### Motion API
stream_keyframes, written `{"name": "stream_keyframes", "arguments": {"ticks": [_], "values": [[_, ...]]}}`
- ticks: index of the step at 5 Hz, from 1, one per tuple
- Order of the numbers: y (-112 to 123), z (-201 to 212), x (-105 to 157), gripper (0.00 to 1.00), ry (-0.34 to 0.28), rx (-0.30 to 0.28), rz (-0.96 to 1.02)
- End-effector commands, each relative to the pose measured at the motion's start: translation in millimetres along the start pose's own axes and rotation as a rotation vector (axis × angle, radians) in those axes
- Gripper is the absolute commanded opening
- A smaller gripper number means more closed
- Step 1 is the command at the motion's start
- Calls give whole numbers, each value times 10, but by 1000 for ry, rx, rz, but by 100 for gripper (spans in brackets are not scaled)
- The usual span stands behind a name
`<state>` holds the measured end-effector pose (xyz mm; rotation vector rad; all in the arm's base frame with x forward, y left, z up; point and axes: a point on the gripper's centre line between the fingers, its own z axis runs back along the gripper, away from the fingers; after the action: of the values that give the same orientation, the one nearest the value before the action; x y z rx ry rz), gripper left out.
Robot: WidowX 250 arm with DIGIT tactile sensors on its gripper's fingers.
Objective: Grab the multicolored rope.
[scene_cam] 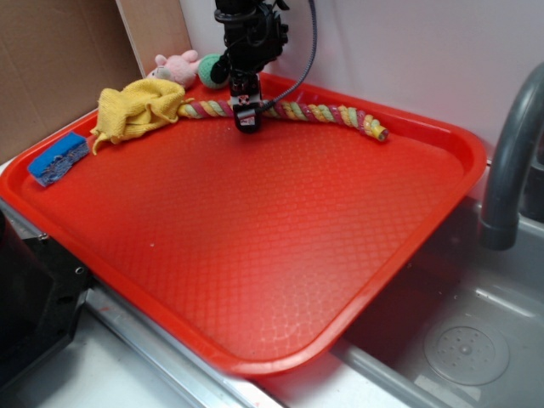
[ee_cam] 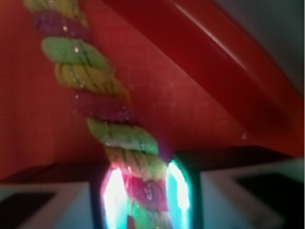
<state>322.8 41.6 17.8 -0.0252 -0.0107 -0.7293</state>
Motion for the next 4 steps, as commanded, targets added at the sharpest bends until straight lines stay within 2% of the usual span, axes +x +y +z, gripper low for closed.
{"name": "stream_keyframes", "arguments": {"ticks": [1,2,3,4], "values": [[-245,737,52,0,-14,42,28],[-611,1226,-58,0,-85,82,109],[-877,1608,-173,0,-164,136,316],[-994,1764,-268,0,-206,81,483]]}}
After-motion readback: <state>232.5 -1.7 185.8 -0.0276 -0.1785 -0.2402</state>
